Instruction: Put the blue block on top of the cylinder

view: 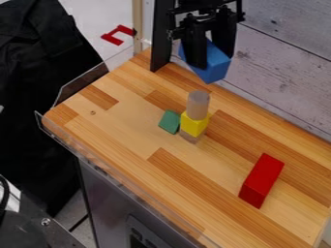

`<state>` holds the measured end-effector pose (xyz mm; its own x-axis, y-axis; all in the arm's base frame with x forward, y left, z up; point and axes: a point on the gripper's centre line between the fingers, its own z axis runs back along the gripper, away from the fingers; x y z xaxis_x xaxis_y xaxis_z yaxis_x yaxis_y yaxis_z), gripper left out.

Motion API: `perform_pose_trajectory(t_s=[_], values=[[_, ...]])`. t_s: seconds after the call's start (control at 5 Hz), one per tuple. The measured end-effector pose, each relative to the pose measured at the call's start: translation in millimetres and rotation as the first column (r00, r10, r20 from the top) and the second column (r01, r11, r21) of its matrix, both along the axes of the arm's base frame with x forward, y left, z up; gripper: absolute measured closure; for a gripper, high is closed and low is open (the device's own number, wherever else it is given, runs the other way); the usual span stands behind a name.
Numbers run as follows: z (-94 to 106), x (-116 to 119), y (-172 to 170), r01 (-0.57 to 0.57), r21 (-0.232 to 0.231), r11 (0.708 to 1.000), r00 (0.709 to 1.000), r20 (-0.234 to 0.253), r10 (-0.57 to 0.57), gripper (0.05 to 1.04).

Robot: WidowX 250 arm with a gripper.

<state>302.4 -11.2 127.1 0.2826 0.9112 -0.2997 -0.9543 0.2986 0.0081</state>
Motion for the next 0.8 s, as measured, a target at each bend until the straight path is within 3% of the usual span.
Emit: perform_pose_trajectory(t_s=[0.6,0.8], values=[[-9.5,7,-5,-0.117,-0.025,0.993,0.992,0.037,0.118,0.530],[-18.5,1,-10,-0.145,-0.061,0.988,0.989,0.014,0.146,0.530]])
